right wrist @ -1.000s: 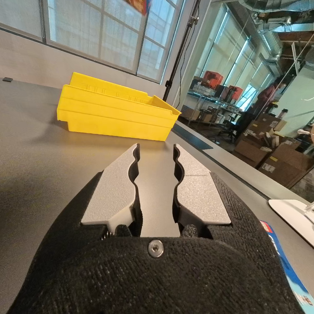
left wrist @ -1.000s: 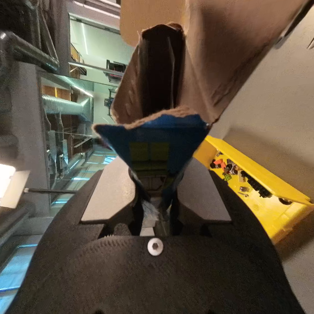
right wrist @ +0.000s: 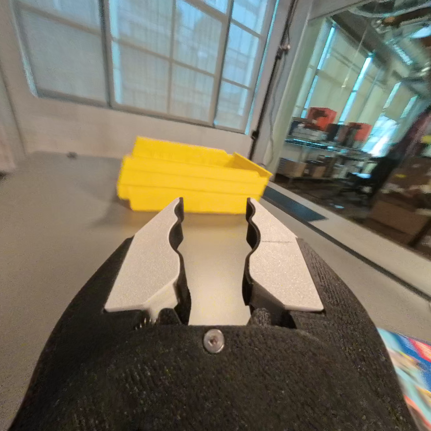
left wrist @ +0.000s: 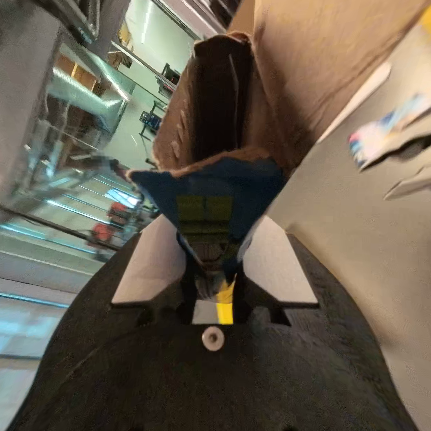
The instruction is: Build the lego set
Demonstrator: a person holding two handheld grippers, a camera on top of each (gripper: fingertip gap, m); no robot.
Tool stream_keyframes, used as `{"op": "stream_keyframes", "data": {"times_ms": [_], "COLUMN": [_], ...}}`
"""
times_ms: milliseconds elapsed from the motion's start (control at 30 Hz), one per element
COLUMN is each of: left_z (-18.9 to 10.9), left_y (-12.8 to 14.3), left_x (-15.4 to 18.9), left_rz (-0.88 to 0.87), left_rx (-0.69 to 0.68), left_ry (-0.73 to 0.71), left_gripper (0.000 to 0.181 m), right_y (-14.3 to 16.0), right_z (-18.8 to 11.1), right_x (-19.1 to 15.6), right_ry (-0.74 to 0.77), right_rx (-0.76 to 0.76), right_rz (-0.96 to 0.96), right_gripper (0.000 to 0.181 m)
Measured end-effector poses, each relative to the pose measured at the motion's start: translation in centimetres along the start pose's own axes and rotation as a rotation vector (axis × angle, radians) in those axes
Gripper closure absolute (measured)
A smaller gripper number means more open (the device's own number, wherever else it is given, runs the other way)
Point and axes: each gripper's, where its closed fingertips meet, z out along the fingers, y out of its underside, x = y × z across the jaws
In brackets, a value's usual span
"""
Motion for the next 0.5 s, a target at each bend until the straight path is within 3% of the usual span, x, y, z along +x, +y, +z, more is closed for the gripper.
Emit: {"op": "stream_keyframes", "data": {"times_ms": [67,200,300,367,500], "left_z": [0.8,2.1,3.3,4.2,5.2], "left_y": [0.9,1.5,2.8,3.7,5.2], "left_x": [-0.4,-0.5,0.1,0.9,2.0], "left_rz": [-0.291,-0.919,-1.15,-1.226,-1.359], "left_rx": [0.122,0.483,0.626,0.654,0.718], "left_ry": [0.028,0.191,0.273,0.326,0.425], "left_gripper": [0.147,0.15,0.151,0.084,0.114], "right_y": [-3.3,-10.2,-13.2,-13.9,-14.0], "right_z": [1.3,5.6,9.0,10.8,12.9], "right_x": [-0.8,-2.1,-1.7,-1.8,-2.9], "right_ry": [-0.104,-0.364,-0.456,-0.519,-0.677], "right_rx": [0.107,0.291,0.35,0.343,0.261], "right_rz": [0.196,0.583,0.708,0.756,0.816], "right_gripper": [0.123,0.094,0.081,0.085,0.131]}}
